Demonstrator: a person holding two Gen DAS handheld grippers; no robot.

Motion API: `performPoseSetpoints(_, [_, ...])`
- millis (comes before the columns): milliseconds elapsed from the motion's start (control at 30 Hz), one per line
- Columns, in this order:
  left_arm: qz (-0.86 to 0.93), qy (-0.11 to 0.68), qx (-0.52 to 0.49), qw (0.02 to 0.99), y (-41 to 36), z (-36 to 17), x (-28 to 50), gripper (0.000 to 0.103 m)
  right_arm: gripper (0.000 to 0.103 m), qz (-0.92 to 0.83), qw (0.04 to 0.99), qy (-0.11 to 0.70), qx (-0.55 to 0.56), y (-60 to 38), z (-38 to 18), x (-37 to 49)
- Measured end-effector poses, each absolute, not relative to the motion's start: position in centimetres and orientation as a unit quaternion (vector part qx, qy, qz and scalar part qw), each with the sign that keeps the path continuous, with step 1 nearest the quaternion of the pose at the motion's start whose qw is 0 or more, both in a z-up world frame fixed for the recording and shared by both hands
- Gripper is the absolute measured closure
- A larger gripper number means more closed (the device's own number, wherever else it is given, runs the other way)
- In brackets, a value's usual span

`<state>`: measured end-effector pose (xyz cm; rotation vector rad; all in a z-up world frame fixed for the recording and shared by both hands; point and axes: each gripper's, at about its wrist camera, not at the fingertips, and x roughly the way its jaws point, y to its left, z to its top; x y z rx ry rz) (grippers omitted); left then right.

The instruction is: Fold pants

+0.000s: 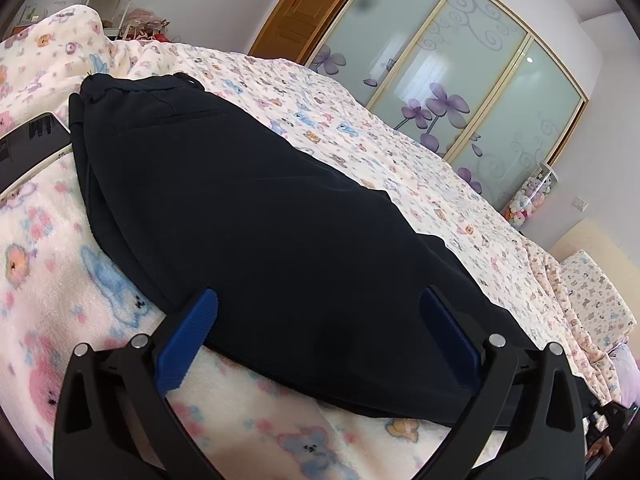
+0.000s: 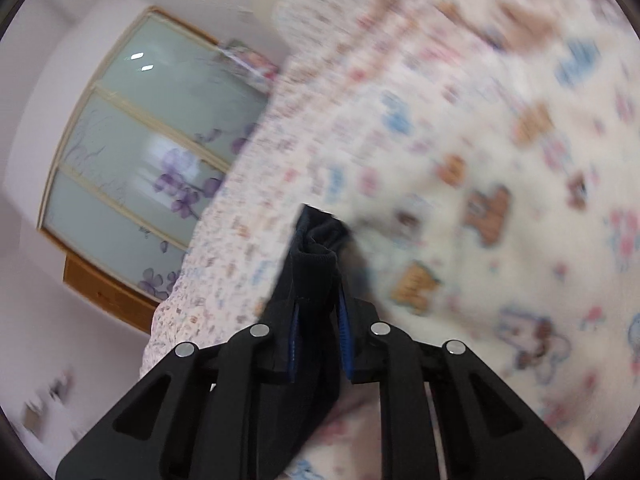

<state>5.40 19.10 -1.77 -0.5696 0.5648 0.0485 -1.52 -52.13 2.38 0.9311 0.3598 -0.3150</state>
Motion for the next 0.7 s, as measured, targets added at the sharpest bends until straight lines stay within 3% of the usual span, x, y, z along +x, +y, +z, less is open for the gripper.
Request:
performPoseSetpoints(367, [0.029,0.279,-0.272,0.921,19.1,-1.8,5.5,0.002,0.087,0.028,0.963,0.134,0.231,-33.8,10.2,3.5])
performPoseSetpoints(467, [0.028,0.279,-0.272,0.92,19.1,-1.8,5.5,0.002,0.087,0.104,0.962,0.171,0.186,-27.0,9.3,5.7])
performPoseSetpoints(633, [0.026,0.28,-0.273,0.92,19.0,-1.9,5.4,0.002,0.087,0.156,0.913,0.362,0.103,-17.5,0.4,11.4])
performPoseSetpoints(700, [0.025,0.281,-0.275,0.919,19.0,-1.9,5.4,0.002,0.086,0.149,0.906,0.383,0.096,-16.9,-1.2,11.9])
